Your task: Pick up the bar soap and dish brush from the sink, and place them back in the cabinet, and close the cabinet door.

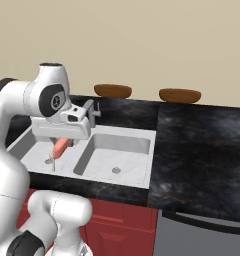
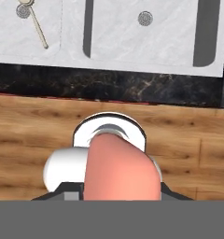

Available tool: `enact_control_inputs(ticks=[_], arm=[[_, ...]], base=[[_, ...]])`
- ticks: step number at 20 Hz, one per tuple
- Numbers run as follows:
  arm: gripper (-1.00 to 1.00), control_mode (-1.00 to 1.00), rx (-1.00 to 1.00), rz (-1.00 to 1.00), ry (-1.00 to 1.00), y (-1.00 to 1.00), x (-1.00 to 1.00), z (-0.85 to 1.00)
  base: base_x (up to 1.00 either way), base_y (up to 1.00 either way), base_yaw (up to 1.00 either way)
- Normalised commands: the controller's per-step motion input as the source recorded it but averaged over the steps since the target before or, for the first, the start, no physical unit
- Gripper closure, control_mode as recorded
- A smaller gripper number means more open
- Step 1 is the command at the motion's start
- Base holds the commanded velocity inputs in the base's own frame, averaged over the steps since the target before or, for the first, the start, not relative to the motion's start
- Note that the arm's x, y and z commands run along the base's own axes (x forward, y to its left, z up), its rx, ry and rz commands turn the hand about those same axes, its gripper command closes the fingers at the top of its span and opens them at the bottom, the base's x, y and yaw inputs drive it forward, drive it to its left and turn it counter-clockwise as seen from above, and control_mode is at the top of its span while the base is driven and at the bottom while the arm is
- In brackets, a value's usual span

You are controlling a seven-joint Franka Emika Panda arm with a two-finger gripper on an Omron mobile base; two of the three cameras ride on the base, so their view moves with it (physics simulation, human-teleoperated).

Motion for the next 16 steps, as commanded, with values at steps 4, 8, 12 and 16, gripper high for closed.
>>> enact_control_inputs(ticks=[4,8,12,16], arm=[[1.00,1.00,0.00,0.00,0.00,0.00,-0.03,0.03],[1.00,1.00,0.00,0.00,0.00,0.00,0.00,0.00],[1.00,1.00,0.00,0.00,0.00,0.00,0.00,0.00],[1.00,1.00,0.00,0.00,0.00,0.00,0.00,0.00]], base=[[-0.13,0.00,0.00],[-0.46,-0.12,-0.04],[-0.74,-0.26,-0.22],[-0.72,-0.24,-0.32]])
